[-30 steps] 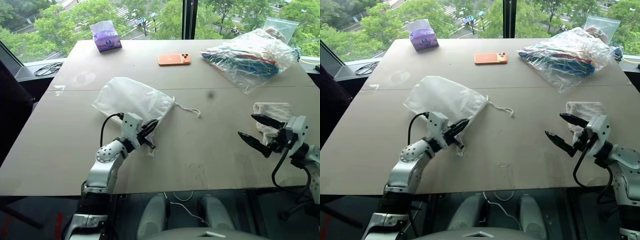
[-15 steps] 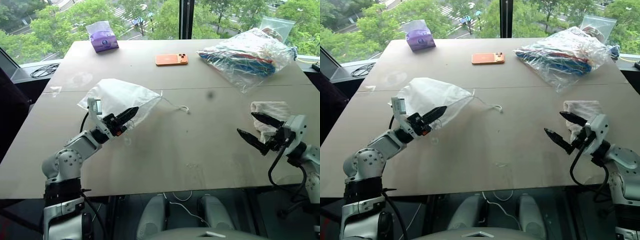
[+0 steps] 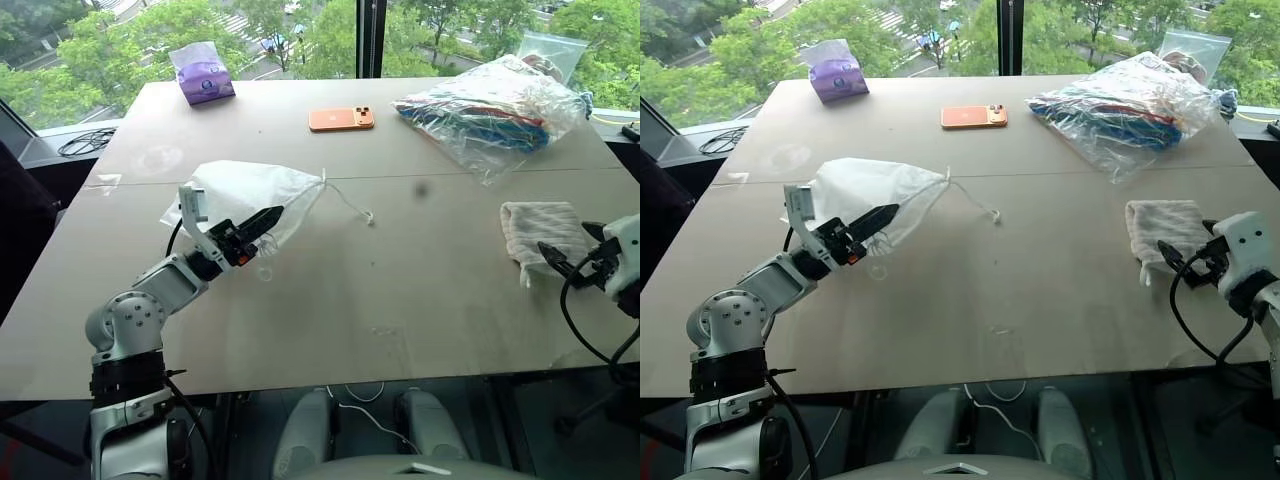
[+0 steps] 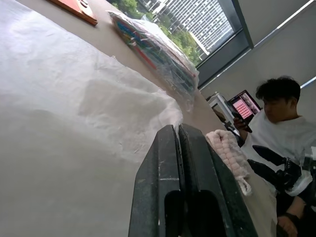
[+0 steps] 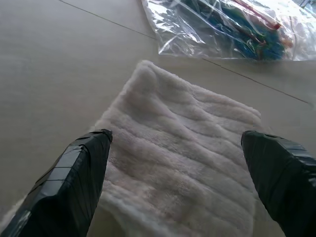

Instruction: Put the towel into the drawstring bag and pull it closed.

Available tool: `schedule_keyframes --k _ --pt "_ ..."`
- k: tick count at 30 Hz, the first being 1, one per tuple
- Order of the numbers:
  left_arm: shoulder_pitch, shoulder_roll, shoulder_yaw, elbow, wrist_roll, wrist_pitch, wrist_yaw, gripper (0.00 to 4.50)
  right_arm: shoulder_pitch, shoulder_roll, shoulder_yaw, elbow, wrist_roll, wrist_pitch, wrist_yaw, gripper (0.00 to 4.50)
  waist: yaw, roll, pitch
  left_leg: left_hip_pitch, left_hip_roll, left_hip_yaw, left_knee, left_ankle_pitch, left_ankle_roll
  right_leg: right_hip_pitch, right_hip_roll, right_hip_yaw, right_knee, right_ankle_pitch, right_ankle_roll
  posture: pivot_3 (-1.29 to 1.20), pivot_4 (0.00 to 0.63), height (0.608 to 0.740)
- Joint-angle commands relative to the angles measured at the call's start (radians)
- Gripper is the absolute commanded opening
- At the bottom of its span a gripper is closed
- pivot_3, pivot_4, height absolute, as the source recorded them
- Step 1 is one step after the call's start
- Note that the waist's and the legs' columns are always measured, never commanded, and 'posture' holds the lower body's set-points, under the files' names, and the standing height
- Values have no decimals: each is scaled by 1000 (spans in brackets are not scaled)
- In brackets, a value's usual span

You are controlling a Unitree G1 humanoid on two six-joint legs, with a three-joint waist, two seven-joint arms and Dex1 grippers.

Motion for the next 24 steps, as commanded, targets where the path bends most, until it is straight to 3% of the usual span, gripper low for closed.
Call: schedule_keyframes --k 1,7,15,24 --pt "-12 4 9 -44 -22 1 0 35 -33 -13 -22 4 8 62 -25 4500 -4 0 0 0 0 0 0 0 0 0 0 0 0 0 0 0 150 740" --pt "0 8 2 -73 -20 1 2 35 -235 51 -123 220 124 203 -125 4500 -3 -1 1 0 0 2 0 0 0 0 0 2 0 0 0 0 150 740" --pt "7 9 -3 -94 -17 1 8 35 -457 59 -84 572 179 315 -16 4500 -3 -2 2 0 0 2 -1 0 0 0 1 2 -2 2 3 0 150 740" --pt "33 5 19 -125 -24 -7 36 35 -447 112 20 456 204 444 81 4500 -10 -3 2 0 1 2 -1 0 0 0 2 2 -2 2 3 0 150 740"
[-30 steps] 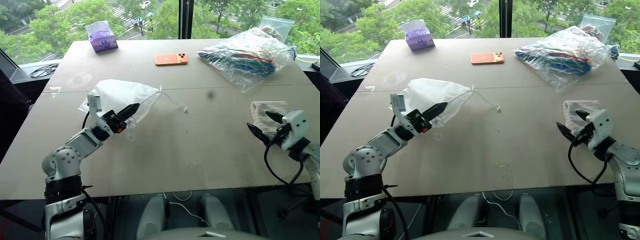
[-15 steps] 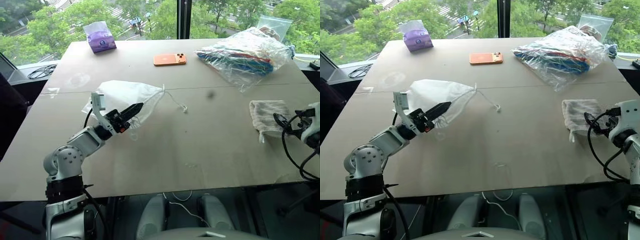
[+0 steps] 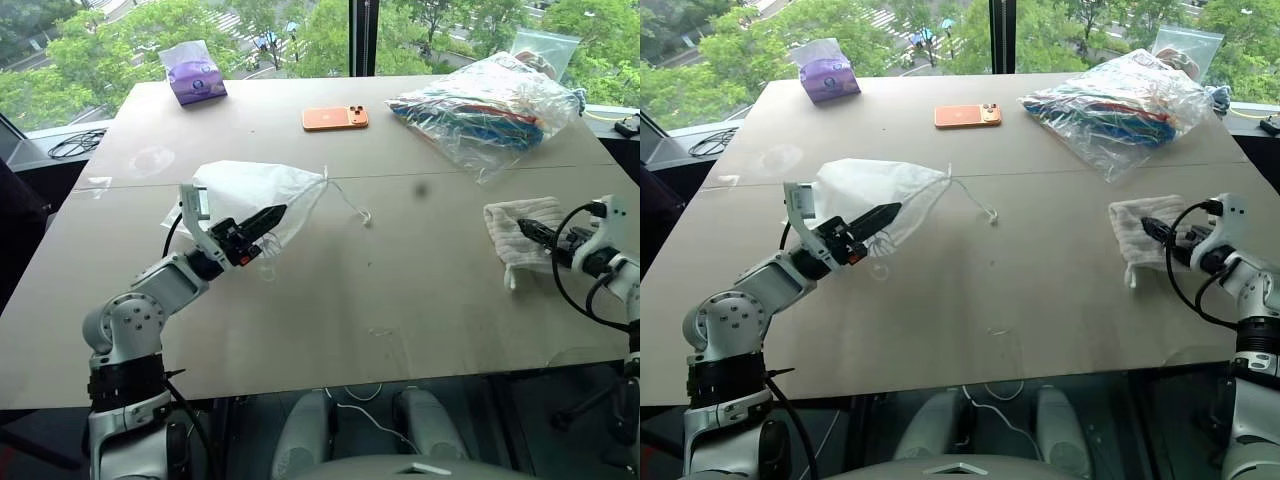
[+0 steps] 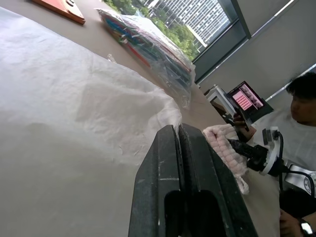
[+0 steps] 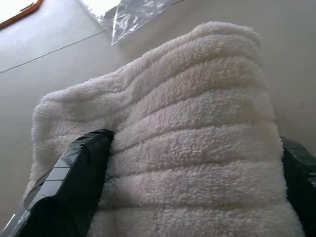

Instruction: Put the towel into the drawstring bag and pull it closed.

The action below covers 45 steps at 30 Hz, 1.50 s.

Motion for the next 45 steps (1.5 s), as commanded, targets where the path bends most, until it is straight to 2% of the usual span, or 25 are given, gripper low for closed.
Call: schedule_keyframes --k 1,5,9,10,12,16,18,20,25,29,34,37,39,45 --pt "13 2 25 -46 -24 -9 9 35 40 7 58 -101 20 62 64 4500 1 0 0 0 0 0 0 0 0 0 0 0 0 0 0 0 150 740" --pt "18 -1 17 -51 -23 -13 15 35 126 -20 200 -203 -44 62 147 4500 2 -1 -1 0 0 -1 0 0 0 0 0 -1 0 0 0 0 150 740" --pt "4 -1 8 -42 -17 -16 13 35 158 -41 286 -212 -133 7 147 4500 2 -5 -3 1 1 -1 0 0 0 0 1 -1 0 0 0 0 150 740" --pt "0 0 6 -39 -16 -16 12 0 161 -44 296 -207 -151 -7 145 3982 2 -6 -4 1 1 -1 0 0 0 0 1 -1 0 0 0 0 150 740" --pt "-8 3 2 -33 -12 -17 6 0 167 -51 312 -209 -173 -25 159 3397 2 -9 -5 1 1 -1 0 0 0 0 1 -1 0 0 0 0 150 740" --pt "-26 6 -7 -20 -5 -19 -9 0 177 -57 310 -250 -168 -15 177 1469 5 -13 -8 1 1 -1 0 0 0 1 0 -1 0 0 0 0 150 740" --pt "-34 7 -11 -15 -1 -21 -19 0 181 -57 301 -281 -155 3 181 721 7 -14 -9 1 1 -1 0 0 0 1 0 -1 0 0 0 0 150 740" --pt "-53 7 -19 -5 3 -26 -37 0 164 -46 277 -344 -109 39 188 342 8 -15 -9 1 1 -2 0 0 0 1 0 -1 -1 -1 -2 0 150 740" --pt "-81 27 -38 20 10 -19 -98 0 59 24 193 -571 126 241 183 213 2 -10 -5 0 1 -2 0 0 0 0 0 -2 0 -1 -2 0 150 740" --pt "-106 54 -70 44 22 -7 -162 0 -78 147 197 -736 309 358 127 213 -1 -3 3 -2 1 0 0 0 0 -3 0 0 1 0 0 0 150 740" --pt "-142 59 -99 59 23 -2 -210 0 -160 299 252 -761 339 383 -7 213 14 -4 2 -7 0 -7 0 0 0 -5 -1 -7 0 0 0 0 150 740" --pt "-160 48 -103 59 20 -3 -213 0 -126 313 348 -770 290 367 -2 213 15 -4 2 -17 -2 -9 1 1 -1 -13 -4 -9 0 0 0 0 150 740" --pt "-171 37 -91 60 2 -2 -202 0 -99 321 377 -762 279 360 -8 213 15 -4 2 -17 -3 -8 1 2 -3 -13 -6 -9 -1 0 0 0 150 740" --pt "-155 30 -87 17 -46 30 -199 0 -98 341 391 -741 271 368 -41 213 6 -3 3 -16 -3 -8 1 0 0 -14 -5 -9 0 0 0 0 150 740"
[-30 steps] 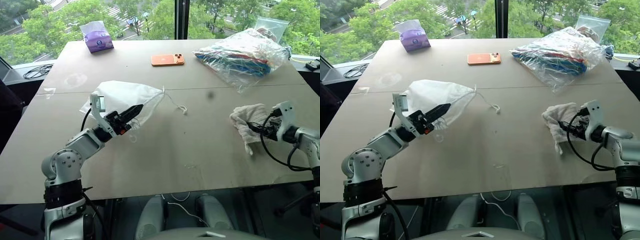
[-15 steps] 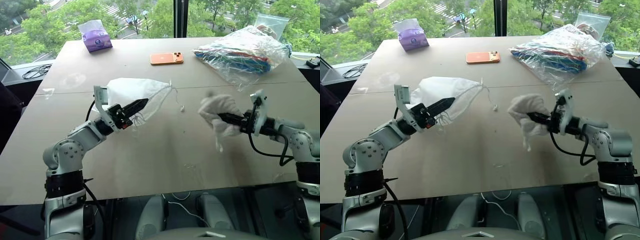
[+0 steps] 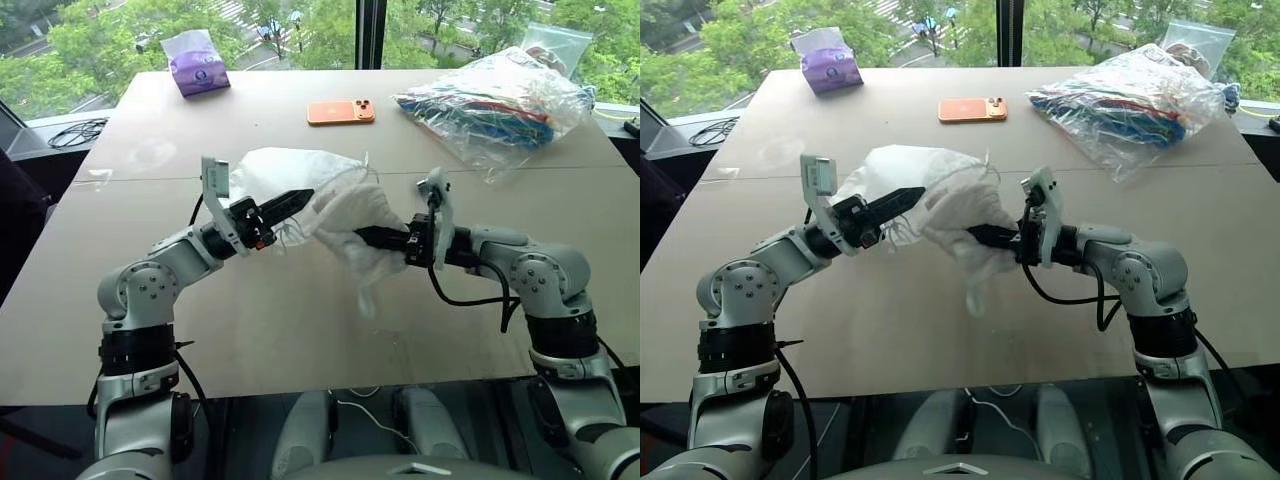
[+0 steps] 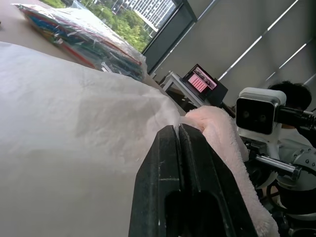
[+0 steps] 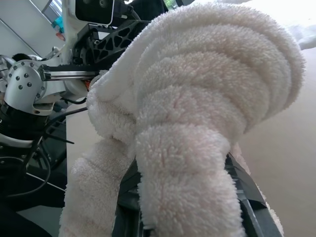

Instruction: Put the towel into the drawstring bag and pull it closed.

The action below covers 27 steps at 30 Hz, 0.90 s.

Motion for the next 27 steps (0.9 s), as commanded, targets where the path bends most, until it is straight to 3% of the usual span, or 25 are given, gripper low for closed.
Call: schedule_keyframes --k 1,8,16,20,27 --pt "14 4 14 -76 -49 26 -11 0 -28 23 -25 -7 17 -8 -26 213 -2 0 0 0 0 0 0 0 0 0 0 0 1 0 0 0 150 740" --pt "50 37 -38 -129 -20 25 -74 0 -72 4 4 16 21 68 -31 213 -1 0 0 0 0 1 0 0 0 0 1 0 1 0 0 0 150 740" --pt "29 22 -33 -108 -31 10 -74 0 -40 -169 180 -40 -11 149 88 213 1 0 0 0 0 0 0 0 0 0 1 0 0 0 0 0 150 740" --pt "47 20 -46 -120 -32 13 -91 0 -46 -175 147 -25 -8 163 72 213 -1 0 0 0 0 1 0 0 0 0 1 0 1 0 0 0 150 740" --pt "71 43 -108 -155 -7 16 -173 0 -79 -95 37 -15 80 248 32 213 0 0 0 0 0 1 0 0 0 0 1 0 1 0 0 0 150 740"
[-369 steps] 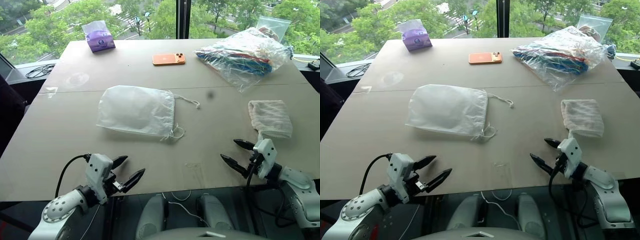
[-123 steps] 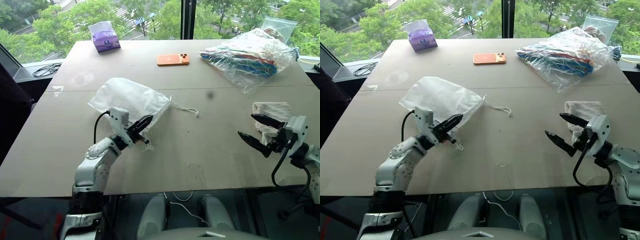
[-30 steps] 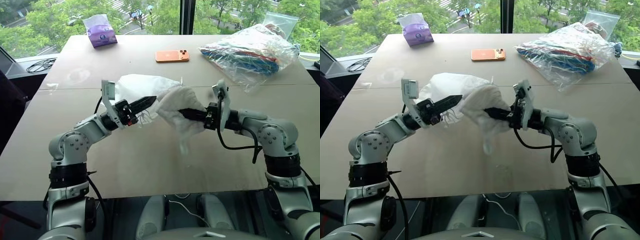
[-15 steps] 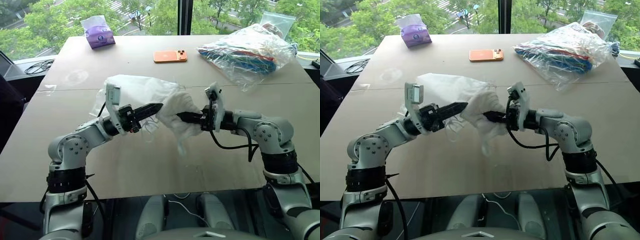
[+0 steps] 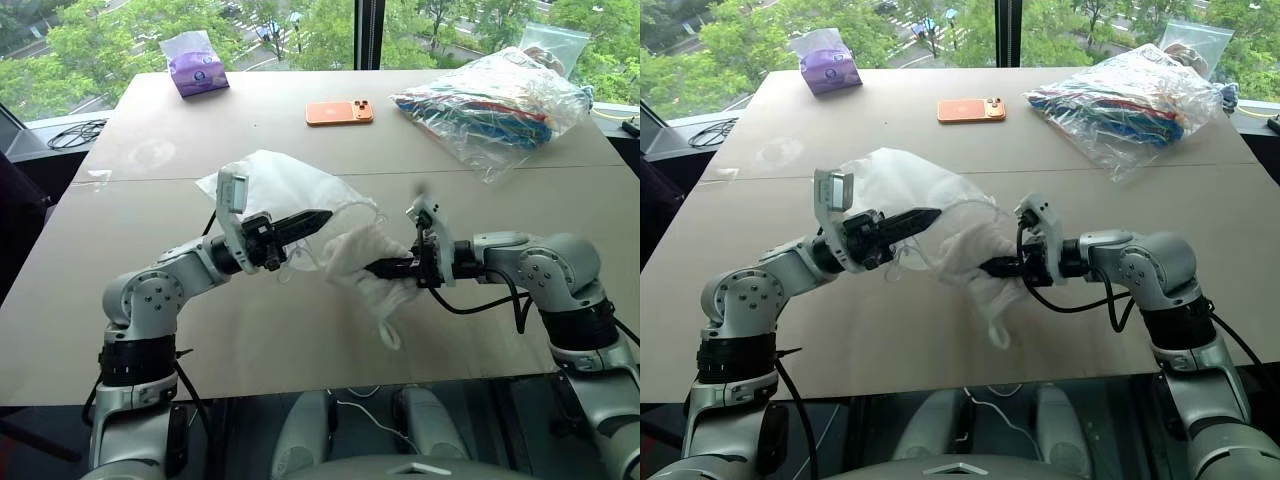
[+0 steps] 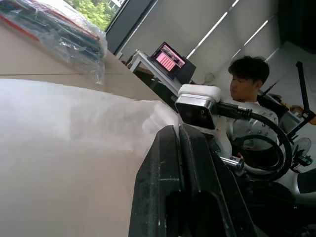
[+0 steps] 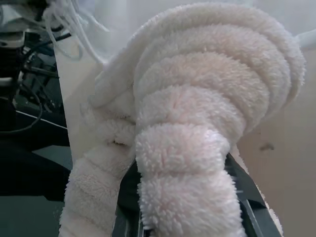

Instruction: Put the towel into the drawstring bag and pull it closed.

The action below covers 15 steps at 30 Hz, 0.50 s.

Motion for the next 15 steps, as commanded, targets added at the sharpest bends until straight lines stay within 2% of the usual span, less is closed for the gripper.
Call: schedule_keyframes --k 1,5,8,11,13,15 --pt "20 28 -52 -67 18 -13 -79 0 -30 40 -55 -24 58 41 -21 213 0 0 0 0 0 0 0 0 0 0 0 0 0 0 0 0 150 740" --pt "27 28 -71 -74 21 -18 -109 0 -45 129 -94 0 76 91 -99 213 -1 0 0 0 0 0 0 0 0 0 0 0 0 0 0 0 150 740" --pt "43 18 -66 -97 7 -13 -102 0 -37 239 -179 30 87 122 -207 213 0 0 0 0 0 -1 0 0 0 0 0 0 1 0 0 0 150 740" --pt "68 14 -63 -122 -6 -6 -95 0 -43 390 -348 107 140 116 -347 213 -1 0 0 0 0 0 0 0 0 0 0 0 1 0 0 0 150 740" --pt "85 12 -60 -136 -17 0 -90 0 -51 512 -492 162 224 79 -471 213 -1 0 0 0 0 0 0 0 0 0 0 1 1 0 0 0 150 740" --pt "94 4 -58 -149 -31 4 -80 0 -40 620 -579 170 303 37 -578 213 1 1 0 0 0 0 0 0 0 -1 0 0 2 0 0 0 150 740"
